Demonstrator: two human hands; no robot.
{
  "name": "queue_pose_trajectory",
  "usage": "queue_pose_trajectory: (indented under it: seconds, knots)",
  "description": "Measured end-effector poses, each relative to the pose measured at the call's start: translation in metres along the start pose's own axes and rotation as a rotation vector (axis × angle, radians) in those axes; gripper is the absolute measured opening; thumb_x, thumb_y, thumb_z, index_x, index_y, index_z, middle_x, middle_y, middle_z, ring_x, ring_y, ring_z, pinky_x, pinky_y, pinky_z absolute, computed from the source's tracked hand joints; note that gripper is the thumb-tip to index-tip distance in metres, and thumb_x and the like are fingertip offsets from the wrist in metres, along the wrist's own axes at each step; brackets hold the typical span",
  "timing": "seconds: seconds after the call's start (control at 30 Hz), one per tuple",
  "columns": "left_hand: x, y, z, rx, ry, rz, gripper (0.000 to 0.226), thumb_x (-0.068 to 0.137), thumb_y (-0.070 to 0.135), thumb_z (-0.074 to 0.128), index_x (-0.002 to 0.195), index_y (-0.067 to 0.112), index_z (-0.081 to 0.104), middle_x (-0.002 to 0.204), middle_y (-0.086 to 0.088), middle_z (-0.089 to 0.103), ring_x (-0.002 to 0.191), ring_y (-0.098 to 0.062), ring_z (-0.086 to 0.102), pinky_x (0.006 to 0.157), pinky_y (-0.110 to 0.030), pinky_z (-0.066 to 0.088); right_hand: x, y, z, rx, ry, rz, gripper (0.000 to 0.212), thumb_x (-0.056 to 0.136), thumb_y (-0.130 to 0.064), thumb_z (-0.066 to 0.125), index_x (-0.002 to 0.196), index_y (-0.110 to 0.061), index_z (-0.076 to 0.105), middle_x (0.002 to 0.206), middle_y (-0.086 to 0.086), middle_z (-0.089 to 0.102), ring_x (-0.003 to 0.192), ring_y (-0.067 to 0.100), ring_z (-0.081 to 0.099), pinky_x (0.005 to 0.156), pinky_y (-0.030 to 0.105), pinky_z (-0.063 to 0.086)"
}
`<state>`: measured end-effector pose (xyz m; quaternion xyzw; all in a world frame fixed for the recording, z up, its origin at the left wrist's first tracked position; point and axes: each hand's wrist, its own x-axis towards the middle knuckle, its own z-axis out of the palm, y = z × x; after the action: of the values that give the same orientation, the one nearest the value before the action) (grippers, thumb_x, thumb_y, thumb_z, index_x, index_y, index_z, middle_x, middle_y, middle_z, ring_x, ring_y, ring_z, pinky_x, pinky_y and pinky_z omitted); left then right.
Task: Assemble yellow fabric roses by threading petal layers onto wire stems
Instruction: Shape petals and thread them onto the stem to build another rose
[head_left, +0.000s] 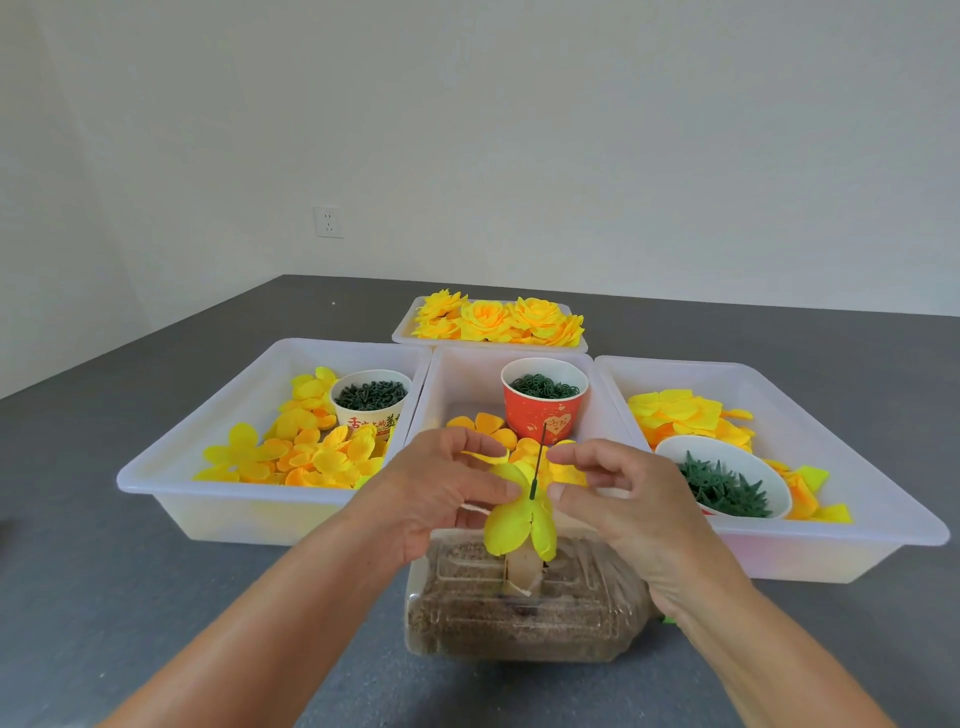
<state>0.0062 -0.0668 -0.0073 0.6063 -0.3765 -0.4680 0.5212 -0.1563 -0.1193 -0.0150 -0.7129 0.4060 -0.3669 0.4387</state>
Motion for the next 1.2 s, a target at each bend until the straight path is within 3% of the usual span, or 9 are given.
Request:
queue_pose_trajectory:
  seconds: [0.17, 0.27, 0.33, 0.43, 0.53, 0.77, 0.93, 1.07, 1.2]
  knots:
    - [-0.009, 0.002, 0.001, 0.109, 0.083, 0.207, 0.027, 0.068, -0.004, 0.077, 0.082, 0.017, 0.068, 0.086, 0.000, 0.064, 0.078, -0.014, 0.058, 0.065, -0.018, 0.049, 0.000, 0.001, 0.003, -0.010, -0.018, -0.135, 0.024, 0.068, -0.012, 0.081, 0.062, -0.033, 0.070, 0.092, -0.009, 0.064, 0.086, -0.008, 0.057, 0.063, 0.002, 0.040]
    - [-0.017, 0.002, 0.003, 0.211, 0.079, 0.316, 0.020, 0.066, 0.003, 0.080, 0.070, 0.020, 0.072, 0.087, -0.008, 0.069, 0.089, -0.026, 0.061, 0.082, -0.033, 0.051, 0.001, 0.003, 0.006, 0.010, -0.034, -0.136, 0.024, 0.068, -0.011, 0.082, 0.060, -0.031, 0.070, 0.090, -0.007, 0.063, 0.084, -0.002, 0.059, 0.062, 0.005, 0.042]
    - [-0.020, 0.001, 0.005, 0.296, 0.081, 0.370, 0.021, 0.064, 0.007, 0.083, 0.068, 0.024, 0.072, 0.088, -0.008, 0.070, 0.087, -0.023, 0.063, 0.086, -0.042, 0.050, 0.002, 0.003, 0.006, -0.002, -0.036, -0.142, 0.027, 0.067, -0.013, 0.082, 0.055, -0.033, 0.069, 0.087, -0.007, 0.063, 0.079, -0.002, 0.060, 0.060, 0.007, 0.042]
    - [-0.017, -0.001, 0.009, 0.439, 0.137, 0.460, 0.019, 0.062, 0.014, 0.085, 0.068, 0.028, 0.072, 0.084, 0.005, 0.069, 0.084, -0.011, 0.062, 0.082, -0.034, 0.049, 0.003, 0.004, 0.004, -0.015, -0.058, -0.117, 0.026, 0.065, -0.015, 0.083, 0.054, -0.033, 0.069, 0.083, -0.007, 0.065, 0.075, -0.001, 0.062, 0.064, 0.013, 0.045]
    - [-0.012, -0.004, 0.011, 0.427, 0.149, 0.484, 0.015, 0.063, 0.013, 0.085, 0.066, 0.023, 0.073, 0.076, 0.011, 0.068, 0.074, -0.006, 0.061, 0.075, -0.032, 0.049, 0.004, 0.004, 0.003, 0.079, -0.112, -0.043, 0.018, 0.065, -0.010, 0.082, 0.058, -0.023, 0.072, 0.080, -0.005, 0.067, 0.070, -0.002, 0.064, 0.066, 0.018, 0.049]
    - [-0.004, -0.008, 0.007, 0.346, 0.050, 0.447, 0.014, 0.066, 0.008, 0.082, 0.062, 0.018, 0.073, 0.073, 0.010, 0.068, 0.074, -0.008, 0.063, 0.071, -0.032, 0.053, 0.010, 0.003, 0.000, 0.225, -0.174, 0.089, 0.020, 0.064, 0.007, 0.078, 0.057, -0.010, 0.069, 0.062, -0.002, 0.067, 0.056, 0.004, 0.063, 0.055, 0.018, 0.053]
    - [-0.004, -0.008, 0.005, 0.367, -0.006, 0.467, 0.019, 0.069, 0.005, 0.080, 0.062, 0.020, 0.069, 0.074, 0.008, 0.067, 0.076, -0.012, 0.063, 0.079, -0.040, 0.052, 0.016, -0.002, -0.010, 0.139, -0.315, 0.125, 0.014, 0.066, 0.003, 0.078, 0.066, -0.009, 0.071, 0.073, 0.006, 0.070, 0.063, 0.006, 0.063, 0.061, 0.017, 0.052]
    - [-0.003, -0.005, 0.002, 0.389, -0.065, 0.470, 0.021, 0.071, 0.006, 0.079, 0.060, 0.020, 0.068, 0.075, -0.004, 0.068, 0.073, -0.025, 0.063, 0.078, -0.043, 0.051, 0.047, -0.008, -0.016, 0.089, -0.129, 0.089, 0.012, 0.071, -0.006, 0.077, 0.066, -0.015, 0.072, 0.068, 0.000, 0.069, 0.065, 0.010, 0.056, 0.065, 0.024, 0.047]
    - [0.001, -0.004, -0.002, 0.291, -0.159, 0.427, 0.020, 0.072, 0.000, 0.077, 0.062, 0.015, 0.069, 0.072, -0.010, 0.066, 0.070, -0.023, 0.058, 0.071, -0.040, 0.049, 0.094, -0.008, -0.007, 0.062, 0.023, 0.059, 0.016, 0.077, -0.005, 0.073, 0.067, -0.017, 0.068, 0.073, 0.002, 0.067, 0.064, 0.008, 0.057, 0.050, 0.014, 0.046]
